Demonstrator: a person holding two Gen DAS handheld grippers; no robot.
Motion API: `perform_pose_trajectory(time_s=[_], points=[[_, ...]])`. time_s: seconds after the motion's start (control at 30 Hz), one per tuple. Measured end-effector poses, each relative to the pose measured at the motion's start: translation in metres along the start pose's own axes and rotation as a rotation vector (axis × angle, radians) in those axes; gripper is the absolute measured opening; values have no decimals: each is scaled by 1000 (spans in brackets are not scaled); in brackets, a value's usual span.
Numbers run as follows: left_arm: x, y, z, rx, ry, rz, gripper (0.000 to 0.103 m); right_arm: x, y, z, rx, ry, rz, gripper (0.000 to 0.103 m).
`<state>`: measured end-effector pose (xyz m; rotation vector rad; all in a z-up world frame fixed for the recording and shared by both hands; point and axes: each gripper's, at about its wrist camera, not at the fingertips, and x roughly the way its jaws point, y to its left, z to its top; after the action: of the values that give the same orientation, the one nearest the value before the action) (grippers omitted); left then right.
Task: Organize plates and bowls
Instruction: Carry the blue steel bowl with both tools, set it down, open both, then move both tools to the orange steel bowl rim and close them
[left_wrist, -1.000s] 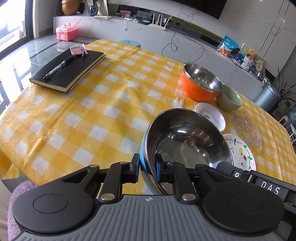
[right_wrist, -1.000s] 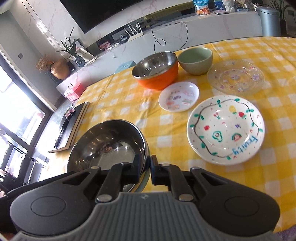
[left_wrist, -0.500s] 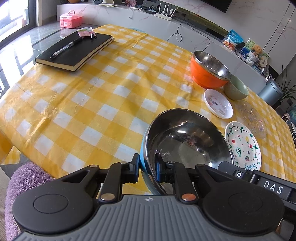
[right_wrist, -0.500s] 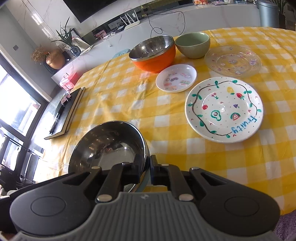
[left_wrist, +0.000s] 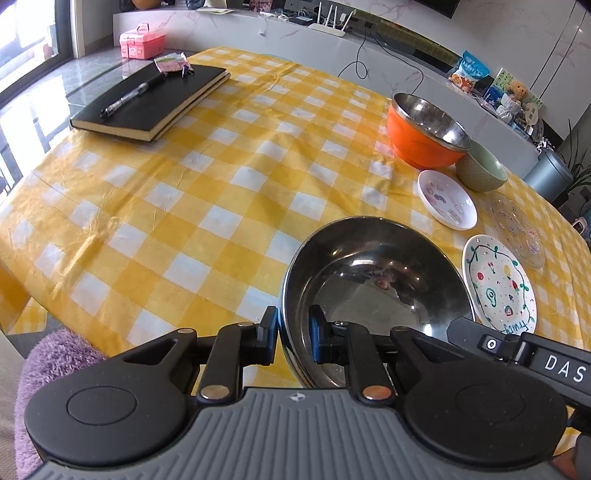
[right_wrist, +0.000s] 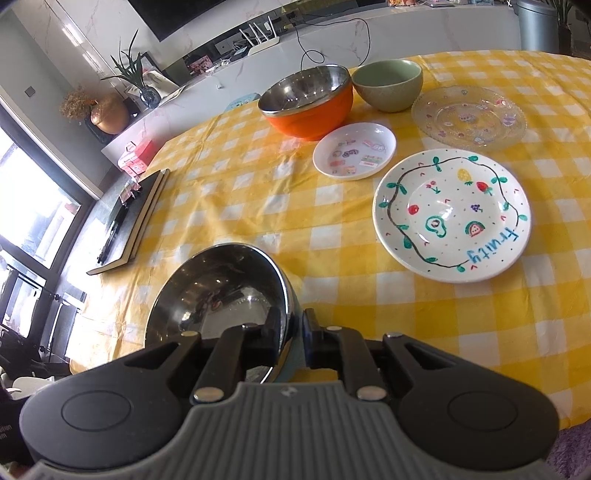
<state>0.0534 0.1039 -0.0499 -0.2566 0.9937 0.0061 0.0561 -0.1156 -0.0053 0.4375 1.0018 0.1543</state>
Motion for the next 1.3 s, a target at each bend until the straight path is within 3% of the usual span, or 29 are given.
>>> perform_pose_trajectory(time_s=[0.07,0.3,0.47,0.6,0.77,1.07,1.3], points=[[-4,0,1,-5,-11,-2,32,-3,1,0,-13,-14,-11,19],[-27,-10,7,37,-98,45,39,-26,0,6,-27,-103,-7,42],[-41,-20,9,70,-160,55,49,-45,-3,10,-35,-183,-17,61],[-48,-35,12,97,-192,19,56,-56,-15,13,-13,-234,-27,68],[-47,-59,16,155,-193,-11,62,-64,-37,20,32,-275,-48,86],[-27,-97,37,232,-116,-91,78,-69,-75,44,148,-344,-132,88],[-10,-115,68,288,-101,-83,79,-52,-87,72,158,-340,-167,90]])
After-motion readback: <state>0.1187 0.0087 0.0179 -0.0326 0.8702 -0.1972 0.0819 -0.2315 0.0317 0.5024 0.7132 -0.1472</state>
